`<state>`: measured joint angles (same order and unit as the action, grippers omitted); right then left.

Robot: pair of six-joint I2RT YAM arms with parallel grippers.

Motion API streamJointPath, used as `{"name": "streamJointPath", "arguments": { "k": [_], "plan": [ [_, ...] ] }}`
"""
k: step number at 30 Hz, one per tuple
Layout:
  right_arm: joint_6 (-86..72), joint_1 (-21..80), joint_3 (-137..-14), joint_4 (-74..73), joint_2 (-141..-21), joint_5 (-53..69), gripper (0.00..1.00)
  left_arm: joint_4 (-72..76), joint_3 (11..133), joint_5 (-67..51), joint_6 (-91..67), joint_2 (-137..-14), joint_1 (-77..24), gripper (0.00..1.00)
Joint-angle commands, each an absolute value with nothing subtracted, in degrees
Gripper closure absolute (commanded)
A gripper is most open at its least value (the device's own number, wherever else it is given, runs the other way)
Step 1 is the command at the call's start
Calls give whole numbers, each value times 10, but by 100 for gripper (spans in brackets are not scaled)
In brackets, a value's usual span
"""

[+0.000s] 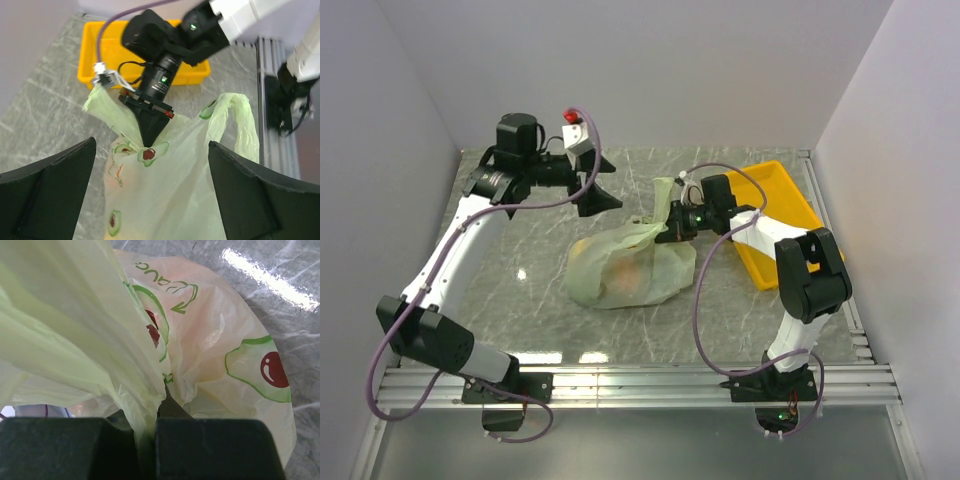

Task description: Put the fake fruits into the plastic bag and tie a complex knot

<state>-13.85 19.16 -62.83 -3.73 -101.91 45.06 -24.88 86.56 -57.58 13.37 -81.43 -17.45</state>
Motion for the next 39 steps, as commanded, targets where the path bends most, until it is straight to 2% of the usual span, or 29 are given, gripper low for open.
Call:
{"name": "streamJointPath", "arguments": {
  "k": [1, 10, 18, 22, 29, 30, 33, 34, 35, 36, 39],
  "plan": [
    [-114, 196, -659, -53, -1011, 453, 100, -364, 935, -636, 292, -850, -199, 1],
    [-89, 203, -676, -66, -1010, 446, 100, -593, 1105, -698, 466, -968, -290, 1],
    [-76, 203, -695, -76, -1016, 440, 100, -616, 1161, -744, 434, -1016, -298, 1],
    [-74, 203, -700, -78, -1018, 443, 100, -564, 1128, -736, 370, -1018, -299, 1],
    [-59, 203, -712, -101, -1027, 443, 100, -591, 1106, -690, 424, -1052, -309, 3],
    [-58, 203, -712, -105, -1027, 442, 100, -583, 1101, -686, 425, -1056, -309, 7],
    [-50, 203, -715, -117, -1029, 434, 100, -544, 1069, -669, 393, -1048, -304, 43],
    [-47, 203, -720, -123, -1032, 430, 100, -526, 1059, -671, 392, -1043, -300, 69],
    [-47, 201, -722, -128, -1034, 418, 100, -518, 1039, -676, 389, -1038, -294, 88],
    [-48, 200, -725, -142, -1035, 412, 100, -505, 1023, -678, 370, -1020, -274, 99],
    [-64, 185, -737, -172, -1051, 396, 100, -456, 928, -685, 373, -955, -238, 100]
  ]
}}
